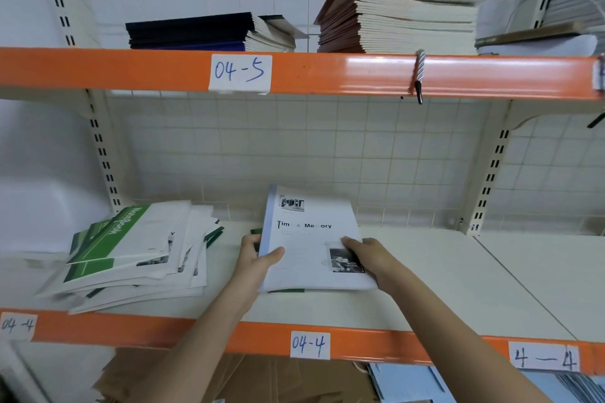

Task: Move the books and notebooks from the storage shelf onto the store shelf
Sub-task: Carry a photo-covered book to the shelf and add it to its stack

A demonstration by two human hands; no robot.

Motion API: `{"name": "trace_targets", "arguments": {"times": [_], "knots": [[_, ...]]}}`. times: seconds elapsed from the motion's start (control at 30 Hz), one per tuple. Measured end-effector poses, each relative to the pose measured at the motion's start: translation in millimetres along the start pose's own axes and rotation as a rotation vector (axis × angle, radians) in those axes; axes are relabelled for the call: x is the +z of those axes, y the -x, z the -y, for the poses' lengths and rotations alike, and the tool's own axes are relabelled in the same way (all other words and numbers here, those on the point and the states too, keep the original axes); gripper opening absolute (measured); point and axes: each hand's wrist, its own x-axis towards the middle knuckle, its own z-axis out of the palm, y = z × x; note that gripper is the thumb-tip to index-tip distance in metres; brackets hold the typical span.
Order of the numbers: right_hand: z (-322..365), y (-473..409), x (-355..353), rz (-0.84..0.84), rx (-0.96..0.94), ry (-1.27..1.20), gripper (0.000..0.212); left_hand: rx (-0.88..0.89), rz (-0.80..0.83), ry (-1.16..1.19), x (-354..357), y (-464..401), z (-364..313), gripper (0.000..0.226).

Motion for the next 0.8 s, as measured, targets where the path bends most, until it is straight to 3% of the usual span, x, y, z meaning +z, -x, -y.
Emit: {"name": "trace_targets", "arguments": {"times": [0.13, 0.33, 0.47, 0.53, 0.63, 0.8], "knots": [[0.9, 6.1, -4.2, 0.009, -0.044, -0.17, 0.017, -0.005, 0.009, 0.002, 7.1, -3.0, -4.5, 0.032], [-3.4, 12.9, -14.4, -0.069, -0.125, -0.231, 0.011, -0.048, 0.057, -0.075, 18.3, -1.7, -15.1, 0.025], [-11.9, 19.1, -20.1, -0.097, -0.115, -0.368, 0.008, -0.143, 0.052, -0.013, 21.4, 2.3, -22.2, 0.04], [-15.7, 22.9, -25.3, -0.112, -0.095, -0.389, 0.01, -0.076, 0.063, -0.181, 18.2, 7.0, -22.2, 0.034], [-21.7, 26.5, -34.9, -0.142, -0.074, -0.39, 0.012, 0.288, 0.107, -0.853, 9.9, 8.5, -8.2, 0.015], [-30.1, 32.8, -51.7, -0.2, -0.035, -0.351, 0.014, 0.493, 0.202, -1.304, 19.4, 8.0, 0.4, 0.033]]}}
